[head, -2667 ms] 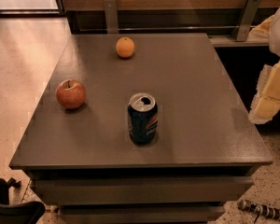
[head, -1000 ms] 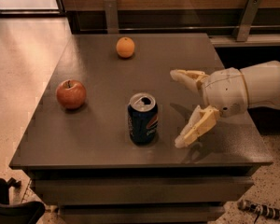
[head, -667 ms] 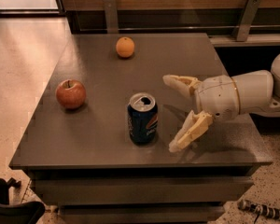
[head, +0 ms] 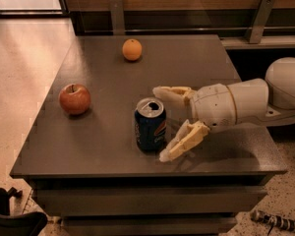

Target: Move pepsi can near orange

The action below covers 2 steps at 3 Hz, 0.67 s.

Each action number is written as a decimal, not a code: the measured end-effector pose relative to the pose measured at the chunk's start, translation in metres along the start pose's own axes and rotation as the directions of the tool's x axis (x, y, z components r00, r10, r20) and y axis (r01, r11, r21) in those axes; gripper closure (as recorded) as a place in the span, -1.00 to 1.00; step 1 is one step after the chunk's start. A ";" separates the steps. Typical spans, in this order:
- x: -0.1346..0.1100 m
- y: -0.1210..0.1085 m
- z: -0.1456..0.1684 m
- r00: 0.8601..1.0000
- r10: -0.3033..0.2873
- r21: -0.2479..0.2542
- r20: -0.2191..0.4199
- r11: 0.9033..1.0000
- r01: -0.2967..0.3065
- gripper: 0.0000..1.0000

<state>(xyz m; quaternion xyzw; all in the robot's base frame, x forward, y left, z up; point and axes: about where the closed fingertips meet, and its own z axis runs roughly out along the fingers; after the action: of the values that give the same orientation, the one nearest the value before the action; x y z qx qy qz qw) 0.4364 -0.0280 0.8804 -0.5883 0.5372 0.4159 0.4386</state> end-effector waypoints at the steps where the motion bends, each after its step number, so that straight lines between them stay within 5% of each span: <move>1: -0.001 0.002 0.014 1.000 -0.011 -0.020 0.014 1.000 0.011 -0.27; 2: -0.002 0.003 0.016 1.000 -0.013 -0.023 0.013 1.000 0.013 0.19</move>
Offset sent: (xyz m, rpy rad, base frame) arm -0.0025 0.0127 -0.0028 0.0114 -0.0041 0.0210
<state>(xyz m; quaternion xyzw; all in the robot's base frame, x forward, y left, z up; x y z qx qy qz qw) 0.4329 -0.0123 0.8779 -0.5941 0.5256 0.4231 0.4380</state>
